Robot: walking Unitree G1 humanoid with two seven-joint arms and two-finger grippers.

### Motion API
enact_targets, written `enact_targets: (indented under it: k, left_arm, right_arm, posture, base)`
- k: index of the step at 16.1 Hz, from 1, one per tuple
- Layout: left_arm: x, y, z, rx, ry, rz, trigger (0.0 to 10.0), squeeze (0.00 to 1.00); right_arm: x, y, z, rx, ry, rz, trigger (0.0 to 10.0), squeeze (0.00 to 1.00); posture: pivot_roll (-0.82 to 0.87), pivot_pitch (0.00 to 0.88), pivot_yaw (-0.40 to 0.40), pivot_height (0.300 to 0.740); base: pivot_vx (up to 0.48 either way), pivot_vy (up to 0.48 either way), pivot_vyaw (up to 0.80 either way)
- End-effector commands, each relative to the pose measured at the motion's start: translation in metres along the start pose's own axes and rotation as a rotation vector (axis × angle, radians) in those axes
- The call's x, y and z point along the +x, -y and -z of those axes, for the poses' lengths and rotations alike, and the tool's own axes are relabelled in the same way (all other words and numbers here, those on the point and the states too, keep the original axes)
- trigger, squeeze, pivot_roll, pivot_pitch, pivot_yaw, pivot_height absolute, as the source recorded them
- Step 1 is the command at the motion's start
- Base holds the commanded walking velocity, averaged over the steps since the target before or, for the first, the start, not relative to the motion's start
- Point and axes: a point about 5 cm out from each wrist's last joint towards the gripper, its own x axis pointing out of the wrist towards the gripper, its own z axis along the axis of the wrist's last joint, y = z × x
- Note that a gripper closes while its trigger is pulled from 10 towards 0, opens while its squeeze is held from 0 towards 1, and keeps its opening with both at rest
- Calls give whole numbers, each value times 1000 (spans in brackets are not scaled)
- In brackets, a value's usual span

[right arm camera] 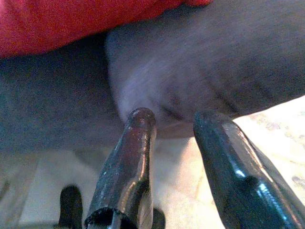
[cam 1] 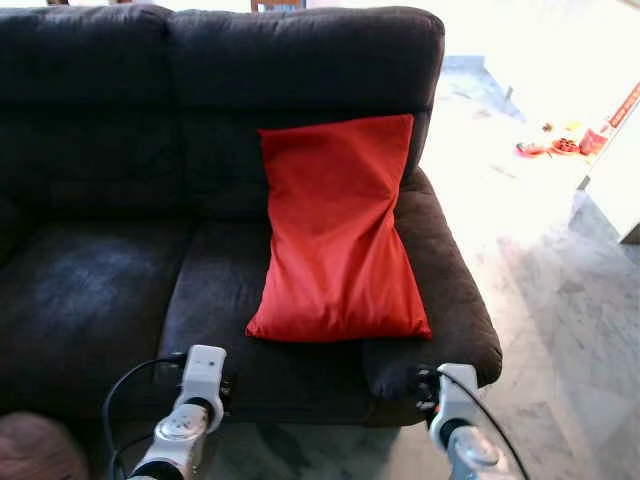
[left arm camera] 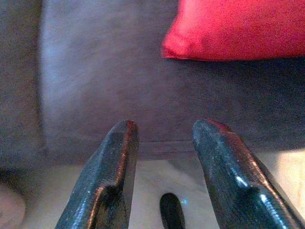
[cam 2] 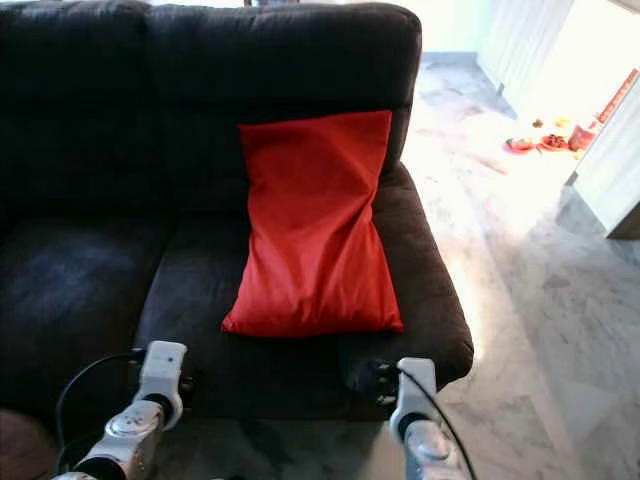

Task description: Move the pillow to the sofa from floor

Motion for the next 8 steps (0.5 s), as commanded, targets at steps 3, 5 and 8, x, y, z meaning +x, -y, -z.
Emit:
enact_targets:
  k: [3,5,8]
  left_arm:
    - [-6,-14,11,-75,-21,-98,10000,0]
    - [-7,-14,14,-75,-30,-102,10000,0]
    - [-8,-17,18,-110,-54,-107,10000,0]
  right_arm:
    - [-1,-4,5,-38,-30,-26,10000,0]
    - [0,-1,3,-5,-17,-2,10000,0]
    - [1,0,-3,14,7,10,10000,0]
  posture:
    - [90,62,-46,740]
    - [77,72,-39,740]
    - [68,91,-45,740]
  base:
    - [0,0,0]
    - [0,0,0]
    - [0,0,0]
